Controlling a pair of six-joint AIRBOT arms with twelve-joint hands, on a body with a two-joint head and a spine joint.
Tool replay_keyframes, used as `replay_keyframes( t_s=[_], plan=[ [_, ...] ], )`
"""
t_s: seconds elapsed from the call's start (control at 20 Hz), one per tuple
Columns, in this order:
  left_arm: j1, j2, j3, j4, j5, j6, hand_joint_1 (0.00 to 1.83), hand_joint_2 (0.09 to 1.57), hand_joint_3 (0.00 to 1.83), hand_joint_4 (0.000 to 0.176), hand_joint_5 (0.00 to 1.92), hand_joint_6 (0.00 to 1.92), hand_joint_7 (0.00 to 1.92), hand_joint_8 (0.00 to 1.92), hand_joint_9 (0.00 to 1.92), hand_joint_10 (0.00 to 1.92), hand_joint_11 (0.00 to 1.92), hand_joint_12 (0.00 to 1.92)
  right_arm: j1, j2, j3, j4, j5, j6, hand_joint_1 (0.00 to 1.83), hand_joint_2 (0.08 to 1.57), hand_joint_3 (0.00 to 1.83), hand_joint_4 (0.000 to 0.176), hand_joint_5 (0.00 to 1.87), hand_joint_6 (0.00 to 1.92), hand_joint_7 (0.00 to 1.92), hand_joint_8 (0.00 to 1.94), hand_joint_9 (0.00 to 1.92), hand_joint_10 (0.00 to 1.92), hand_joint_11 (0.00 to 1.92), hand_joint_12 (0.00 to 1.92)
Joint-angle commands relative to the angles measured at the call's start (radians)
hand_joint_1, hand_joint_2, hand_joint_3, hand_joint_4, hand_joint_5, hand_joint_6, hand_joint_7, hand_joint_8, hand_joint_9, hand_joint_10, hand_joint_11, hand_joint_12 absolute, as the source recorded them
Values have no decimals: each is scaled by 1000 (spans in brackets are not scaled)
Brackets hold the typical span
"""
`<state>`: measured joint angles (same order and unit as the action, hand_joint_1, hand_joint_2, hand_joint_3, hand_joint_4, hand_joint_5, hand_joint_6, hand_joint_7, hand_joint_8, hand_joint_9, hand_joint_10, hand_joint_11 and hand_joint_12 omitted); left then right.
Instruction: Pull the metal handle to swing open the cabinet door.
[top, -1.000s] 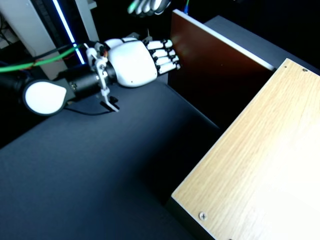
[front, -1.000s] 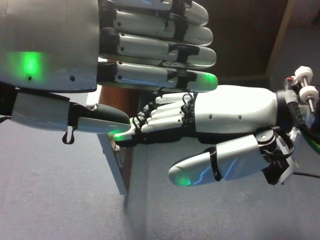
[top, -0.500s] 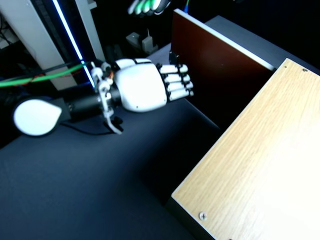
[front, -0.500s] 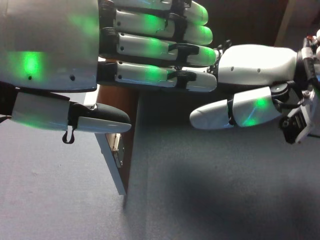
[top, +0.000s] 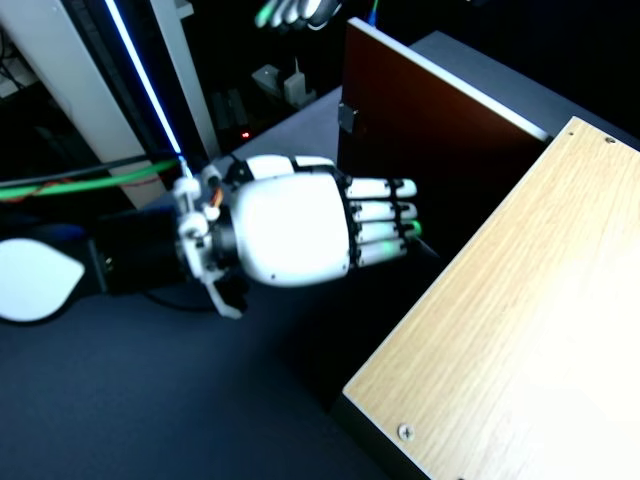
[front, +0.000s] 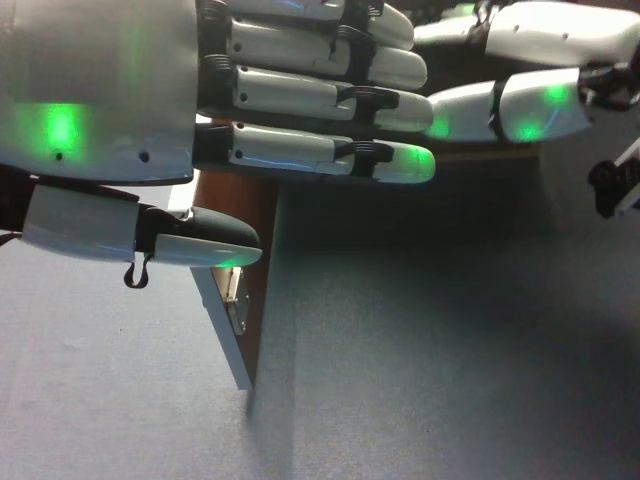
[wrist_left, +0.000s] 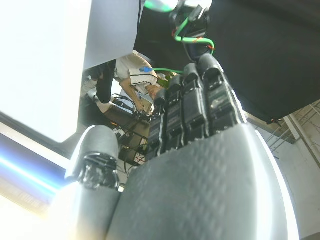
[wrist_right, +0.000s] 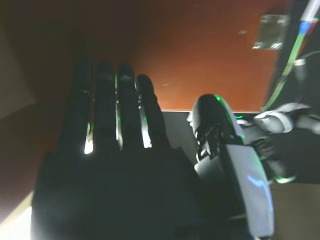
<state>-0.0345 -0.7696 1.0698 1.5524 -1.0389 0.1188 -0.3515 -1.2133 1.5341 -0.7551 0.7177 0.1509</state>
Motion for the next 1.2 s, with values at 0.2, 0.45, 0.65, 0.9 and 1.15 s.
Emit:
replay_keyframes(
  t_s=[0.2, 0.45, 0.65, 0.9, 1.15],
  plan=[
    [-10, 8, -3, -99, -20, 5, 0, 1570, 45, 0, 130, 6, 190, 6, 179, 5, 0, 474, 17, 11, 7, 78, 176, 4, 0, 1522, 0, 0, 155, 1, 219, 2, 201, 1, 0, 587],
    [-10, 8, -3, -99, -20, 5, 0, 1570, 18, 0, 135, 3, 188, 3, 172, 3, 0, 476, 17, 13, 12, 129, 285, 4, 0, 1532, 1, 0, 135, 1, 215, 2, 182, 1, 0, 522],
    [-10, 8, -3, -99, -20, 5, 0, 1571, 31, 0, 138, 1, 192, 1, 182, 3, 0, 475, 15, 29, 4, 132, 413, 4, 0, 1531, 1, 0, 140, 2, 231, 2, 205, 5, 0, 612],
    [-10, 8, -3, -99, -20, 5, 0, 1571, 33, 0, 110, 0, 151, 0, 142, 0, 0, 405, -10, 53, -17, 112, 530, 4, 0, 1532, 1, 0, 132, 0, 203, 0, 181, 0, 0, 513],
    [-10, 8, -3, -99, -20, 5, 0, 1571, 34, 0, 123, 2, 174, 4, 168, 6, 0, 467, -27, 72, -28, 68, 624, 4, 0, 1525, 0, 0, 134, 0, 210, 0, 185, 0, 0, 525]
  ],
)
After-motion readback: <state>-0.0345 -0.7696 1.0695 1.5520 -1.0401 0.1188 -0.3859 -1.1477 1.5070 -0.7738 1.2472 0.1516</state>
